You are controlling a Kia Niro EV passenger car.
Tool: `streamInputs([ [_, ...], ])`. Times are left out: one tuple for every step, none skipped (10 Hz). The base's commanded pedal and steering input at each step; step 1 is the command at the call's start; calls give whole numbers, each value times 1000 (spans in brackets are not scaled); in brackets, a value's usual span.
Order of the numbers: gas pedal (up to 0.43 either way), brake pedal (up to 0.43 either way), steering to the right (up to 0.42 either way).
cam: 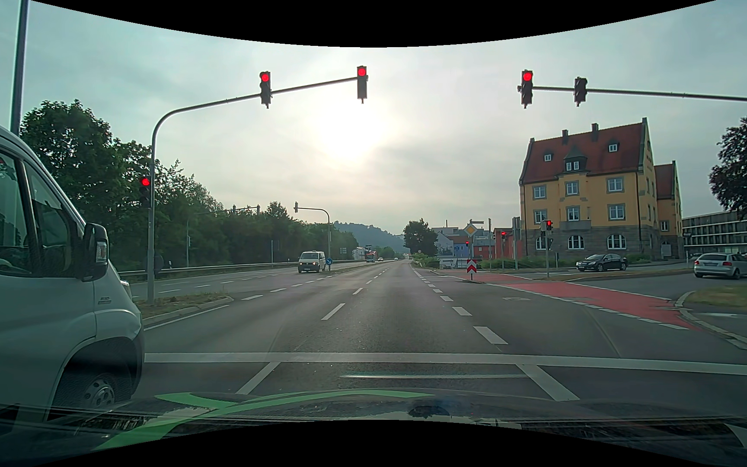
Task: Follow the waypoints while adhering to traffic rules and regulations
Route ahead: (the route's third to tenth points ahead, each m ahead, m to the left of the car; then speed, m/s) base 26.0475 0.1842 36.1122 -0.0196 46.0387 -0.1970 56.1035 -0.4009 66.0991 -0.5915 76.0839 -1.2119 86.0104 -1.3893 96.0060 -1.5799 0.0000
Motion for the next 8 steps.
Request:
streamInputs([
  [0,226,-7],
  [0,226,-6],
  [0,226,-6],
  [0,226,-5],
  [0,226,-5],
  [0,226,-6],
  [0,226,-5],
  [0,226,-5],
])
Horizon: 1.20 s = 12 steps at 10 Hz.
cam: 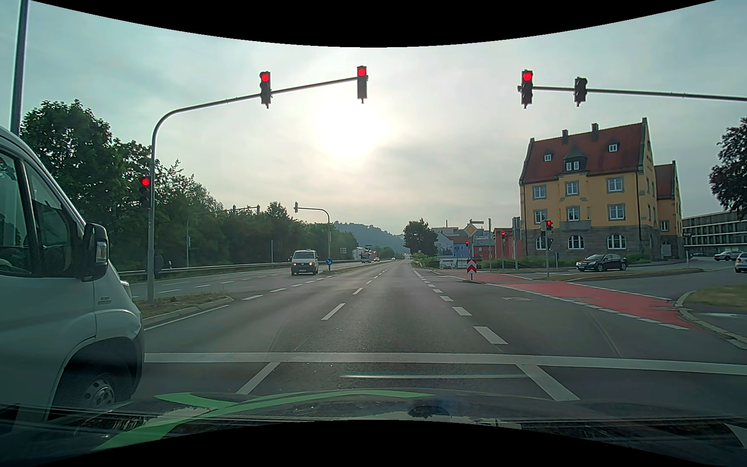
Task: Follow the waypoints while adhering to traffic rules and regulations
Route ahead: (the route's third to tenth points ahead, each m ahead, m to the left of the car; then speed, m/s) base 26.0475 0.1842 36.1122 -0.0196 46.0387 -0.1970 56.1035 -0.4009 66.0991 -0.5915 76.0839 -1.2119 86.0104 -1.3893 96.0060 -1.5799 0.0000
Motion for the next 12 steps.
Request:
streamInputs([
  [0,226,-5],
  [0,226,-5],
  [0,226,-5],
  [0,226,-5],
  [0,226,-5],
  [0,226,-5],
  [0,226,-5],
  [0,226,-5],
  [0,226,-5],
  [0,220,-5],
  [0,226,-5],
  [0,220,-5],
])
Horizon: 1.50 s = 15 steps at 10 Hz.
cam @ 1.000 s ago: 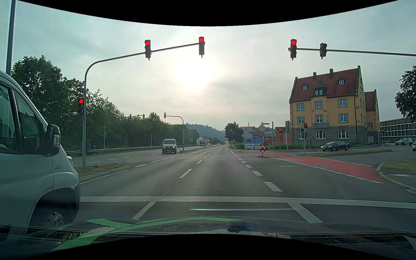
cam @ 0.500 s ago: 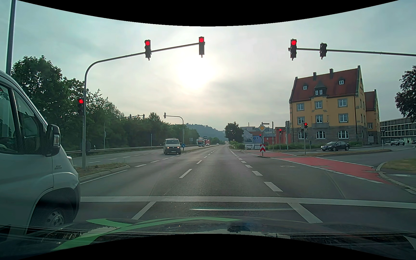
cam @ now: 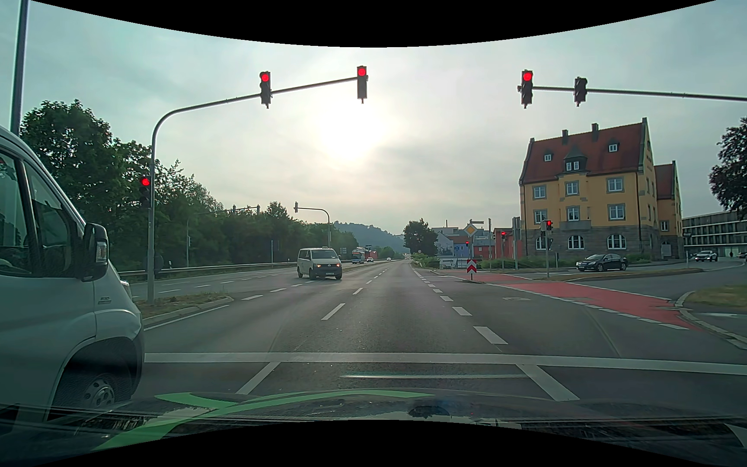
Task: Follow the waypoints while adhering to traffic rules and regulations
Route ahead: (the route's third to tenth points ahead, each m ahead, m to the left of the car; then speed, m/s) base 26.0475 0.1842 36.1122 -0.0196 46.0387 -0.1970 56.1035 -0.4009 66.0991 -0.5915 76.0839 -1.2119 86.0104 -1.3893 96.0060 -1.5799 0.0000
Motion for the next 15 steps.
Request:
streamInputs([
  [0,220,-5],
  [0,220,-5],
  [0,220,-5],
  [0,207,-5],
  [0,201,-5],
  [0,201,-5],
  [0,201,-5],
  [0,207,-5],
  [0,213,-5],
  [0,220,-5],
  [0,220,-6],
  [0,226,-7],
  [0,226,-8],
  [0,226,-8],
  [0,226,-8],
])
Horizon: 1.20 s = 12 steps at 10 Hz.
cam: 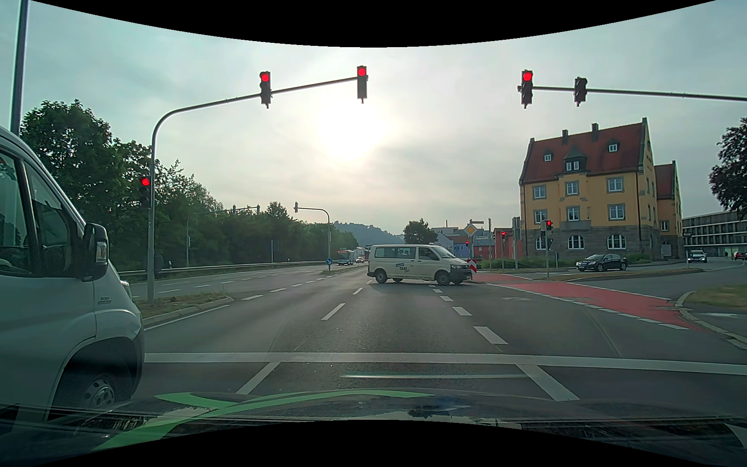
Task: Follow the waypoints while adhering to traffic rules and regulations
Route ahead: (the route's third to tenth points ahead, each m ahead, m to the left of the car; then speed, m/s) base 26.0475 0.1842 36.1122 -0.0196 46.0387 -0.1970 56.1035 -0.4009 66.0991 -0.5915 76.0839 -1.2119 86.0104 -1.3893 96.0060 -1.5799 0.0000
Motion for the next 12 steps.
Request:
streamInputs([
  [0,226,-8],
  [0,220,-9],
  [0,220,-8],
  [0,220,-8],
  [0,220,-9],
  [0,220,-8],
  [0,220,-9],
  [0,220,-8],
  [0,226,-9],
  [0,232,-9],
  [0,238,-8],
  [0,238,-9],
])
